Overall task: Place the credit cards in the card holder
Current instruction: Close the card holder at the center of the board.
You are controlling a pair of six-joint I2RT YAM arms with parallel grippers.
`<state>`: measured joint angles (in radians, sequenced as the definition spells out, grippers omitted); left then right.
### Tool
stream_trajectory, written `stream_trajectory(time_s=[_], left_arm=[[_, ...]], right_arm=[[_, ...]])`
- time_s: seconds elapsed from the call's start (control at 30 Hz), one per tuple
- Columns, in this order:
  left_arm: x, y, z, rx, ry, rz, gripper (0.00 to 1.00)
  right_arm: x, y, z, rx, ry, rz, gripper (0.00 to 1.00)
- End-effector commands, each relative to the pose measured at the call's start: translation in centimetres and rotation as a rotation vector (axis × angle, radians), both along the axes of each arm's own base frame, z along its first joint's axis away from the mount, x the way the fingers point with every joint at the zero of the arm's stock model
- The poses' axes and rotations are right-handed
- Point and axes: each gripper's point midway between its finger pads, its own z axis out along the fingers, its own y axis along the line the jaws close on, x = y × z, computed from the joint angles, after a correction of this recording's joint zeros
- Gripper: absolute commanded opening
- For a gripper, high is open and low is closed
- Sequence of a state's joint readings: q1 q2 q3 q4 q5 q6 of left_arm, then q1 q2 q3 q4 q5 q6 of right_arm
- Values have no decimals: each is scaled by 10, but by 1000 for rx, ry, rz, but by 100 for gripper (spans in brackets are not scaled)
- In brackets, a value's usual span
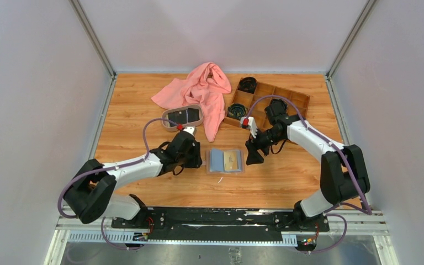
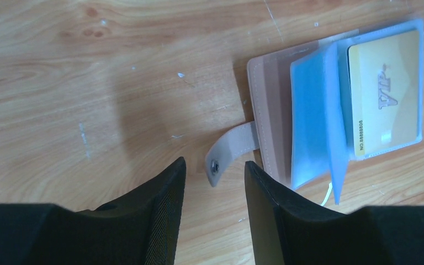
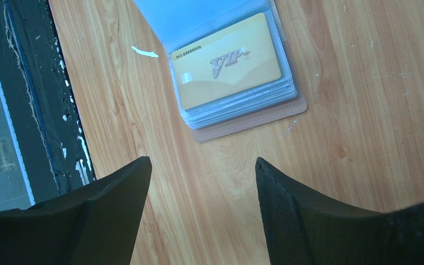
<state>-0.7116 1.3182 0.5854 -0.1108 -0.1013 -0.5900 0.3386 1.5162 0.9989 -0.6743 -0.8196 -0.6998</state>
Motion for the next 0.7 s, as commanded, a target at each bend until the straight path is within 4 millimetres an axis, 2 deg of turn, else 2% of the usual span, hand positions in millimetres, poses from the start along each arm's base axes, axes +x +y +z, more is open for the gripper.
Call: stream_trajectory(time_s=[0.0, 0.27, 0.37, 0.43, 0.47, 0.67], left_arm=[[2, -16, -1, -80, 8, -39, 45], [3, -13, -4, -89, 17, -27, 32], [0, -14, -6, -97, 35, -40, 19], [0, -14, -6, -100, 37, -45, 4], [-1, -14, -6, -101, 38, -46, 0], [-9, -15, 6, -157, 25, -60, 0]], right_arm=[[-3, 3, 1, -11, 17, 12, 73], [-3, 3, 1, -12, 18, 12, 72], [-3, 3, 1, -11, 16, 12, 72], [-3, 3, 1, -13, 20, 12, 72], [-3, 3, 1, -12, 19, 11, 72], [-2, 4, 0, -20, 45, -14, 72]])
